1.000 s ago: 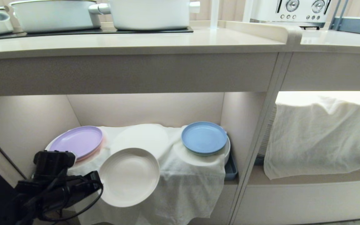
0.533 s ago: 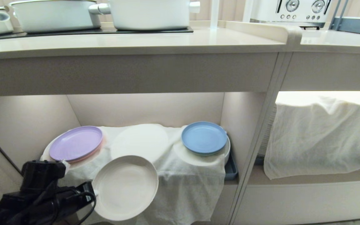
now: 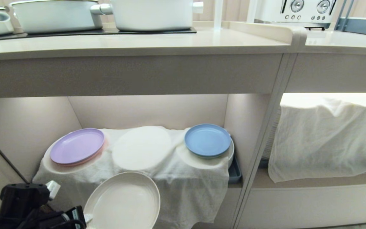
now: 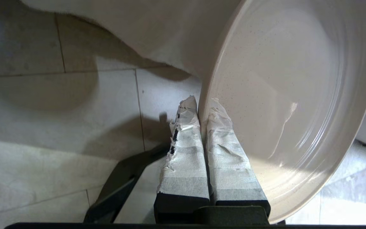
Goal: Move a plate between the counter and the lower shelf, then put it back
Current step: Put the plate
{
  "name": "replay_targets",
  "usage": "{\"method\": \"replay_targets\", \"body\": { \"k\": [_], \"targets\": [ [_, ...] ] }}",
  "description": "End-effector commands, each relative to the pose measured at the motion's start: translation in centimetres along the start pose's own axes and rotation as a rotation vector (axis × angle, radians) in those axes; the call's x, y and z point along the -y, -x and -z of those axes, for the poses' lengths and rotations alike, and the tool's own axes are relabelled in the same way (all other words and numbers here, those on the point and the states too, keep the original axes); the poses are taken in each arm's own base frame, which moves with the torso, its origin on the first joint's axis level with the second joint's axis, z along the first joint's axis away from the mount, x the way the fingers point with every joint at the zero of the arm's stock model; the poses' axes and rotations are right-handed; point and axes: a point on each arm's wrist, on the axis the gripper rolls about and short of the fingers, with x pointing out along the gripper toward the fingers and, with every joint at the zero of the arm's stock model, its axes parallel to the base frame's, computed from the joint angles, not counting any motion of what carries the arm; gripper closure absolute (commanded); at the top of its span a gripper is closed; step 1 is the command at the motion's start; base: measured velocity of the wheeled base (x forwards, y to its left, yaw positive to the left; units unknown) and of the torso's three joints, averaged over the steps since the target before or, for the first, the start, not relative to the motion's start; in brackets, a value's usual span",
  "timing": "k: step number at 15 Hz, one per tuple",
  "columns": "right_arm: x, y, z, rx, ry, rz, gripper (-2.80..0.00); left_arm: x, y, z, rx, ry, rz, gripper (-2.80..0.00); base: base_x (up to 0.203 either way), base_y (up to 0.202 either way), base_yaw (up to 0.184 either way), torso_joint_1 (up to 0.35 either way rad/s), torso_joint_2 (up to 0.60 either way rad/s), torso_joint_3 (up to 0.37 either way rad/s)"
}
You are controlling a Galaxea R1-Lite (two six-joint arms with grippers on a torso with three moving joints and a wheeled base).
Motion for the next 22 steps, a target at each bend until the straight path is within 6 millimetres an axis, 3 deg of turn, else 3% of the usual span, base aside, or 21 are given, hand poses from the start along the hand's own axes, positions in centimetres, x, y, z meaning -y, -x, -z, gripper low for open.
{"method": "replay_targets", "body": {
  "k": [1,15,22],
  "targets": [
    [0.0,0.0,0.0,0.0,-0.001,0.0,0.0,0.0,0.8,0.5,0.006,0.003,0.015,0.0,0.0,0.0,0.0,0.0,0.0,0.0],
    [0.0,0.0,0.0,-0.002,-0.001,0.0,0.0,-0.1,3.5,1.2,0.002,0.025,0.021,0.0,0.0,0.0,0.0,0.0,0.0,0.0],
    [0.0,0.0,0.0,0.0,-0.001,0.0,0.0,1.4,3.4,0.1,-0.06,0.001,0.055,0.0,0.0,0.0,0.0,0.0,0.0,0.0]
  ]
}}
